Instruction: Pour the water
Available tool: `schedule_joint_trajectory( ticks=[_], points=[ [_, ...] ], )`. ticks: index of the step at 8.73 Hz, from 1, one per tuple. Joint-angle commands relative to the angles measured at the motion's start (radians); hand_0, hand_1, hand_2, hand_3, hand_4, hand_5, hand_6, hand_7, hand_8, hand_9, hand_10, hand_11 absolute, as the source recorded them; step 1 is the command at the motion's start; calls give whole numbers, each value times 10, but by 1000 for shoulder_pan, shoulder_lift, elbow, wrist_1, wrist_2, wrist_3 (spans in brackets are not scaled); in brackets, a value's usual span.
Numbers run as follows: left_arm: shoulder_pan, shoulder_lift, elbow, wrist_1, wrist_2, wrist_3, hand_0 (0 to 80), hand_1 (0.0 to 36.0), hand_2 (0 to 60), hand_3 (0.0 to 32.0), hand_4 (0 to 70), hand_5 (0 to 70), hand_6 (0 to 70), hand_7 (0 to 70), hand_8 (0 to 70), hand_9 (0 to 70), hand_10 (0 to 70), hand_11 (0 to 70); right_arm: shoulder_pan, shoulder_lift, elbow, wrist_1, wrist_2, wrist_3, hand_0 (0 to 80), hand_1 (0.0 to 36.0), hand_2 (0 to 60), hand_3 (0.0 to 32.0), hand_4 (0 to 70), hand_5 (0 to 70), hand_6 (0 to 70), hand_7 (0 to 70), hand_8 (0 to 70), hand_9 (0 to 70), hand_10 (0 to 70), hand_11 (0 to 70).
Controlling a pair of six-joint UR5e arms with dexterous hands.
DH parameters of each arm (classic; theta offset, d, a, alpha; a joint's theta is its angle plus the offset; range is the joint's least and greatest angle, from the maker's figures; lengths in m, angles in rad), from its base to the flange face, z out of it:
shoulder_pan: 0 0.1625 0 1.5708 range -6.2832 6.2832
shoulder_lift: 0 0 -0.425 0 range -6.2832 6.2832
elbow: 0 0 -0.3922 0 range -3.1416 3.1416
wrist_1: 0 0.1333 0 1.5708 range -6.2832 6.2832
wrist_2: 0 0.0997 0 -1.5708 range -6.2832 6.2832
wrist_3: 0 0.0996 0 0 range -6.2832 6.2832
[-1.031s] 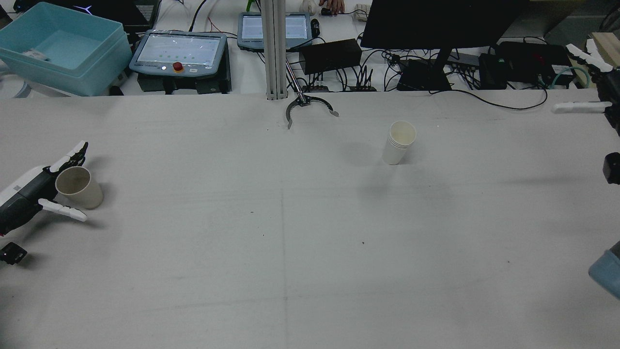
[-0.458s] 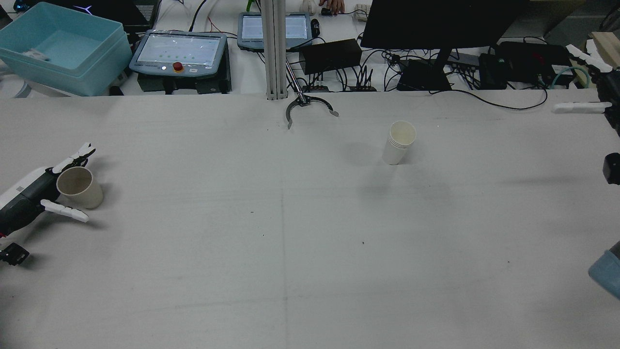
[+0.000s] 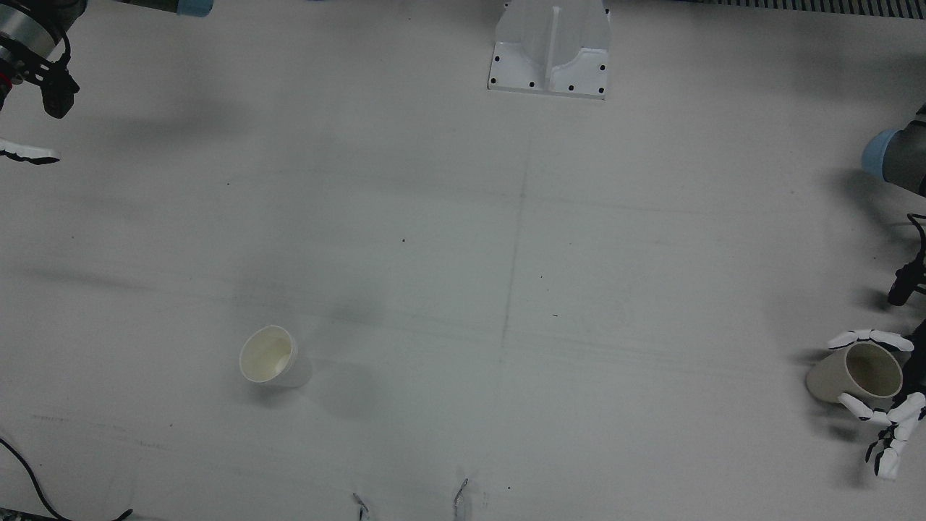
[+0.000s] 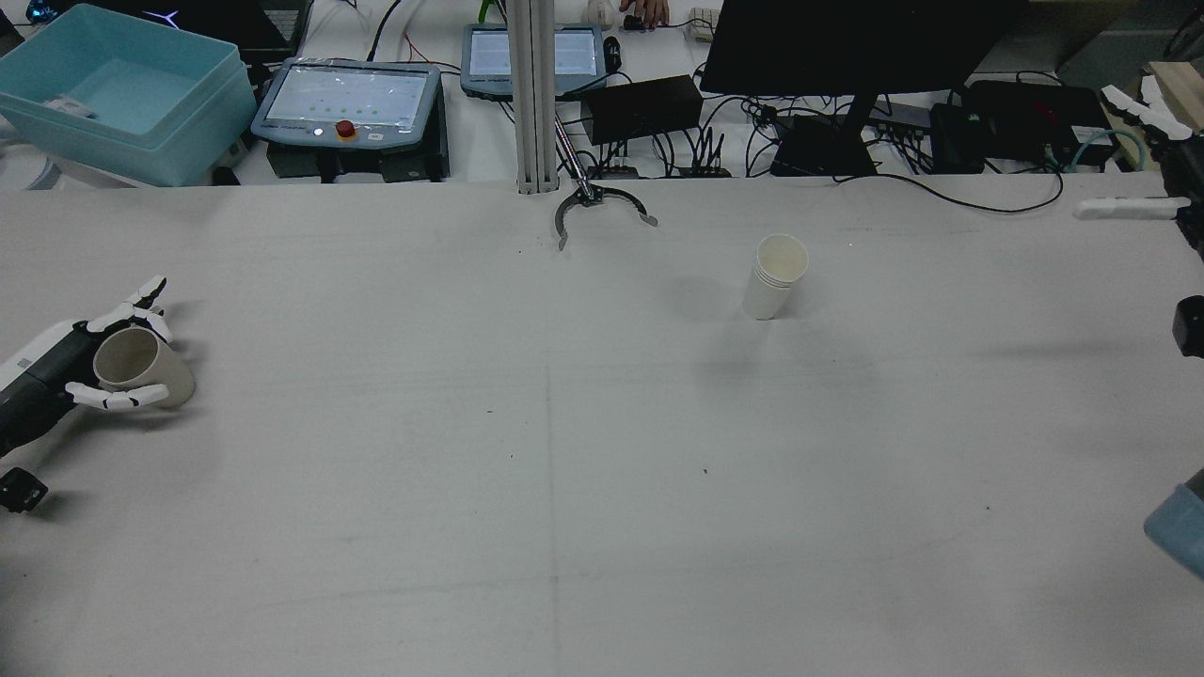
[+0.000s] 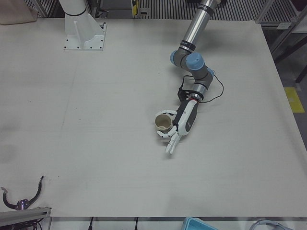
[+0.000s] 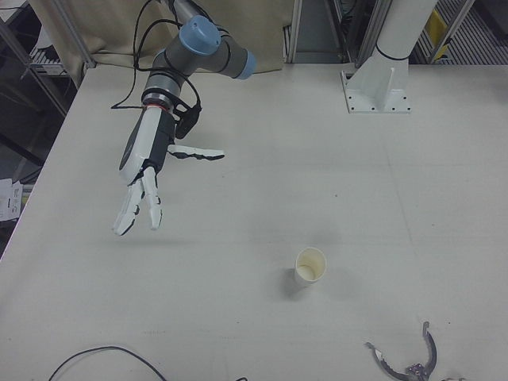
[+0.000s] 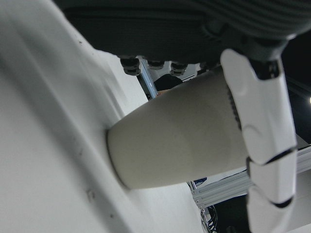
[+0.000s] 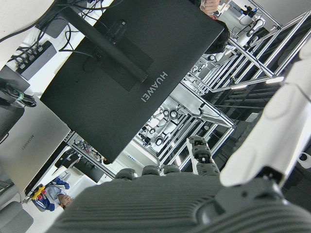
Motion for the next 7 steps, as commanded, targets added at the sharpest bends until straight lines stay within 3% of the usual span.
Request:
schedule_joint_trajectory(
  ticks=[1, 2, 3, 4, 5, 6, 7],
  points=[
    [-2, 4, -13, 16, -9, -12, 464, 360, 600, 0, 298, 528, 25, 87, 14, 40, 58, 105, 3, 0, 1, 0, 0, 0, 424, 77, 0, 0, 9, 0, 0, 0, 8, 10, 0, 4],
    [-4, 4, -20, 36, -8, -50, 458, 360, 600, 0, 318, 515, 28, 93, 18, 45, 62, 111, 0, 1, 2, 0, 0, 5, 425, 77, 0, 0, 9, 0, 0, 0, 8, 10, 0, 3],
    [-2, 6, -106, 146, -3, -99, 458, 360, 600, 0, 321, 523, 30, 93, 18, 44, 63, 114, -2, 3, 2, 0, 0, 9, 427, 79, 0, 0, 9, 0, 0, 0, 9, 10, 0, 2],
    [-4, 7, -174, 185, 3, -107, 457, 360, 600, 0, 313, 530, 27, 92, 13, 37, 58, 107, -20, 7, -7, 2, 0, -6, 430, 80, 0, 0, 13, 3, 0, 0, 8, 8, 0, 1],
    [-2, 6, -226, 241, 4, -122, 449, 360, 600, 0, 311, 528, 26, 90, 9, 33, 56, 103, -25, 59, -77, 12, 2, -2, 431, 82, 6, 0, 20, 6, 0, 0, 10, 9, 0, 0],
    [-2, -3, -256, 268, 4, -124, 437, 360, 600, 0, 305, 523, 24, 86, 8, 29, 54, 98, -28, 109, -193, 88, 8, 2, 425, 79, 13, 0, 29, 6, 0, 0, 15, 13, 0, 3],
    [2, -8, -276, 295, 4, -123, 430, 360, 600, 0, 310, 525, 24, 88, 5, 27, 50, 93, -33, 193, -384, 251, 15, 2, 423, 78, 12, 0, 21, 1, 0, 0, 16, 14, 0, 8]
  ],
)
